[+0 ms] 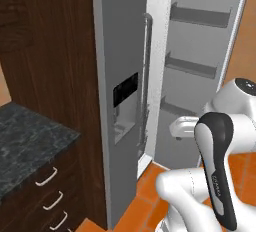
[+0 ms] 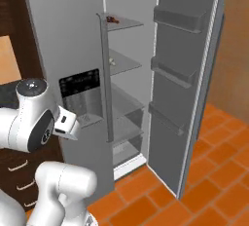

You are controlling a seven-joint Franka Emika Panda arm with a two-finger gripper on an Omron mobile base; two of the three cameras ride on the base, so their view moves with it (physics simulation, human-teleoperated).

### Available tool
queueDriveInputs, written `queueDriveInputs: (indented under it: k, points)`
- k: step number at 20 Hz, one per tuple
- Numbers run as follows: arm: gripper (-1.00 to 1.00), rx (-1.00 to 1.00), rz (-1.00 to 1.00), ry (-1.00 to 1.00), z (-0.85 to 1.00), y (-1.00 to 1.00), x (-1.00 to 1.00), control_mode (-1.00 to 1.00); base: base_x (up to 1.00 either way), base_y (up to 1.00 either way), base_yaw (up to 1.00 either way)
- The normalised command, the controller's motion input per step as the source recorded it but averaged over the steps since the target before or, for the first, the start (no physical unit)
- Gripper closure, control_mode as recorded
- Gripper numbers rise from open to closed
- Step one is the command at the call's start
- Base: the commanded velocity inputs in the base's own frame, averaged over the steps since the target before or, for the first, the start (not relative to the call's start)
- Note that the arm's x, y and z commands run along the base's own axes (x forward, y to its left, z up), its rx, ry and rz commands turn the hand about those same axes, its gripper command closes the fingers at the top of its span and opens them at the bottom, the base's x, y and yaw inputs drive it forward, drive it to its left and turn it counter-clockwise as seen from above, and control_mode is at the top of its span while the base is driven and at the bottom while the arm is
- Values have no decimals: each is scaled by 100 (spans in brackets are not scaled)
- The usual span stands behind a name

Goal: Place one mushroom and one chicken drumstick in each tupperware on the nearby counter, to pack two identical lunches.

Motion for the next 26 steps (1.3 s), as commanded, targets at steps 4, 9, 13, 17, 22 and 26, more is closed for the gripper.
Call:
queueDriveInputs:
  k: [4, 9, 13, 17, 22, 26]
  points:
    - [-100, 0, 0, 0, 0, 0, 0, 100, 62, -100, 32]
    - [-100, 0, 0, 0, 0, 0, 0, 100, 35, -98, 38]
    - [-100, 0, 0, 0, 0, 0, 0, 100, 33, -75, 41]
    - [-100, 0, 0, 0, 0, 0, 0, 100, 23, -42, 41]
    - [-100, 0, 0, 0, 0, 0, 0, 100, 11, -12, 41]
    - [-100, 0, 0, 0, 0, 0, 0, 100, 8, -8, 41]
